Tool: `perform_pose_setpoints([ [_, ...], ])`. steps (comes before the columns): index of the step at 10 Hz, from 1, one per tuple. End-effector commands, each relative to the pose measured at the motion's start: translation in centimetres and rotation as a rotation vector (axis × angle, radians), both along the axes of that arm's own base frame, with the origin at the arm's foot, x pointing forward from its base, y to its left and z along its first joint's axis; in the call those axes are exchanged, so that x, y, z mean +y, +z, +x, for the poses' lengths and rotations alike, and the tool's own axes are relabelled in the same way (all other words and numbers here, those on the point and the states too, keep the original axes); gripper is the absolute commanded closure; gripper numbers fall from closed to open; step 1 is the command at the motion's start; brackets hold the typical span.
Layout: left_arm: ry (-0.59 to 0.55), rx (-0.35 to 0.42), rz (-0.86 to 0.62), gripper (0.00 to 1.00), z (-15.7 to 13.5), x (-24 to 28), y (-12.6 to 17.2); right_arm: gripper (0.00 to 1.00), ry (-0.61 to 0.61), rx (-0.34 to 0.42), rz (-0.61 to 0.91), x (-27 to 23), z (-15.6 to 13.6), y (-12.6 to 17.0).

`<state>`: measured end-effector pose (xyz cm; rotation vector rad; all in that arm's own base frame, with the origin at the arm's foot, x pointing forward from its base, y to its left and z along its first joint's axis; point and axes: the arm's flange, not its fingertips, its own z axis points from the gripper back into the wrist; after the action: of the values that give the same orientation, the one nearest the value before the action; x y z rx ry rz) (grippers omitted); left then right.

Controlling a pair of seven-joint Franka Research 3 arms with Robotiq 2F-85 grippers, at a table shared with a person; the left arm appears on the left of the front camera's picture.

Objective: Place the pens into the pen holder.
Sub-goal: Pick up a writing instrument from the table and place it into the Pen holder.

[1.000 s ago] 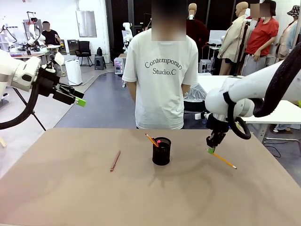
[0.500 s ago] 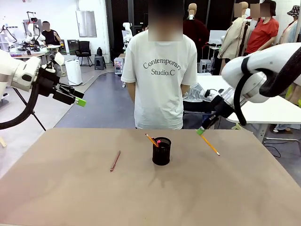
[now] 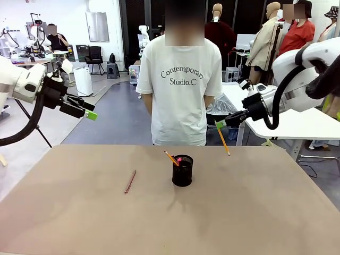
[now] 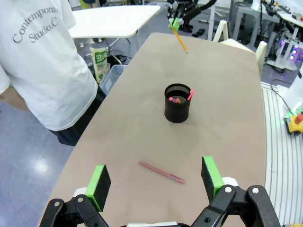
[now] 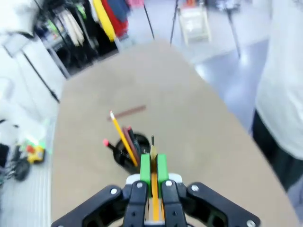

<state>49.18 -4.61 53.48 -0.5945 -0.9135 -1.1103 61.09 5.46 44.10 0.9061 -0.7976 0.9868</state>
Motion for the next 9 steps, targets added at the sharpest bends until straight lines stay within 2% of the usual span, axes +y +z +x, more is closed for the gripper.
perform_pose_setpoints([
  [1,0.001,-0.003,0.001,0.00,0.0,0.0,0.2,1.00,0.029,-0.021,0.168,-1.1,-1.1,-0.2],
  [5,0.001,-0.003,0.001,0.00,0.0,0.0,0.2,1.00,-0.008,-0.128,0.265,-3.4,-1.2,1.1],
  [6,0.001,-0.003,0.001,0.00,0.0,0.0,0.2,1.00,-0.040,-0.133,0.263,-3.8,-1.1,1.2],
  [7,0.001,-0.003,0.001,0.00,0.0,0.0,0.2,1.00,-0.046,-0.064,0.244,-4.4,-0.5,1.1],
  [9,0.001,-0.003,0.001,0.00,0.0,0.0,0.2,1.00,-0.010,-0.084,0.247,-4.2,-0.5,1.2],
])
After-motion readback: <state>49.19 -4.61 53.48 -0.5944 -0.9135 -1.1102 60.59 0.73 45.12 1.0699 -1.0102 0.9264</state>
